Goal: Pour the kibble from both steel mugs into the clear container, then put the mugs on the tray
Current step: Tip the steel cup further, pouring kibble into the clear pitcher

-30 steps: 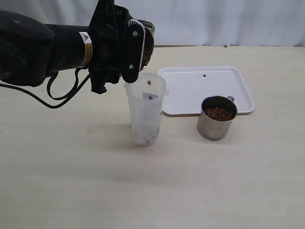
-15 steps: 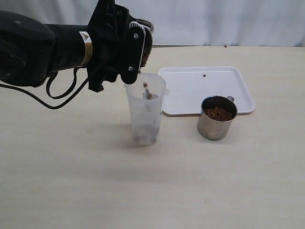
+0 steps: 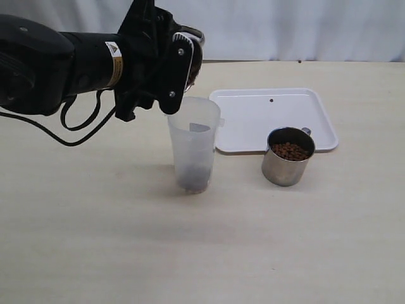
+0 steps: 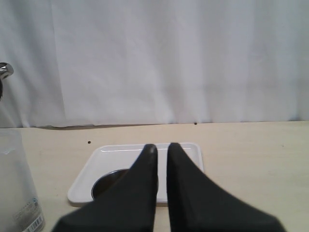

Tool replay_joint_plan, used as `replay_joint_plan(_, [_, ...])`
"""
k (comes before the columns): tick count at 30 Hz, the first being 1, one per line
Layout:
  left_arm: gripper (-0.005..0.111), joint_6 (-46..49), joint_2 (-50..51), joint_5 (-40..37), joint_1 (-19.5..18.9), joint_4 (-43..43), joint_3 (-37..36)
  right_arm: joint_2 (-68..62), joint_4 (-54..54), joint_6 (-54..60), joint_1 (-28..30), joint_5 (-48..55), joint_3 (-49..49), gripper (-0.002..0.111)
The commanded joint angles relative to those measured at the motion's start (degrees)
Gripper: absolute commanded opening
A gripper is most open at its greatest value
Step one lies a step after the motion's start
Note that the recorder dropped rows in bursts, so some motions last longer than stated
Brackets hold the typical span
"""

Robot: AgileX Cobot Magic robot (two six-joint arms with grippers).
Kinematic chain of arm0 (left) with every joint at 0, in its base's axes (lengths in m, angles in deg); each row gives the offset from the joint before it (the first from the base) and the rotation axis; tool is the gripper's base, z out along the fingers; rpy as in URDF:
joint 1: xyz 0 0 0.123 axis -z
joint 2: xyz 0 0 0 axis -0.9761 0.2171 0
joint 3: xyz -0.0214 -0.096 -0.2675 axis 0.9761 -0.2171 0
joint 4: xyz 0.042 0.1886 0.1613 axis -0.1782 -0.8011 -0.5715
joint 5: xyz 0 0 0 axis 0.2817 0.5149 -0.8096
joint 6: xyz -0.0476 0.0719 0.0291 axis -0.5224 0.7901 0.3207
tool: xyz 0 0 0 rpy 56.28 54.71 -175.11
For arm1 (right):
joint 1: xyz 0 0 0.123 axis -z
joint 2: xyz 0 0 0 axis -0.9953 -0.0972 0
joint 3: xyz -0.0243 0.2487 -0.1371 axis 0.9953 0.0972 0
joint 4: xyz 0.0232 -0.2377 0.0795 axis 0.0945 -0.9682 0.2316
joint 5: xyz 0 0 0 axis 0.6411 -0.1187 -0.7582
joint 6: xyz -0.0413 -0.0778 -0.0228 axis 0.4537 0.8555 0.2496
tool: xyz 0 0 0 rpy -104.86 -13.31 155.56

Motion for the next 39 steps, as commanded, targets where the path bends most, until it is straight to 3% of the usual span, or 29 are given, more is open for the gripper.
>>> replay_joint_plan(1, [0.000,0.69,-0.29,-0.85,0.16,0.17,0.68,0.21,0.15,0.00,-0.25,-0.24,0.23,0.005])
replay_joint_plan(39, [0.000,6.74,-0.29,-0.59,0.16,0.17,0.68,0.21,0.15,0.00,-0.25,-0.24,0.23,0.005])
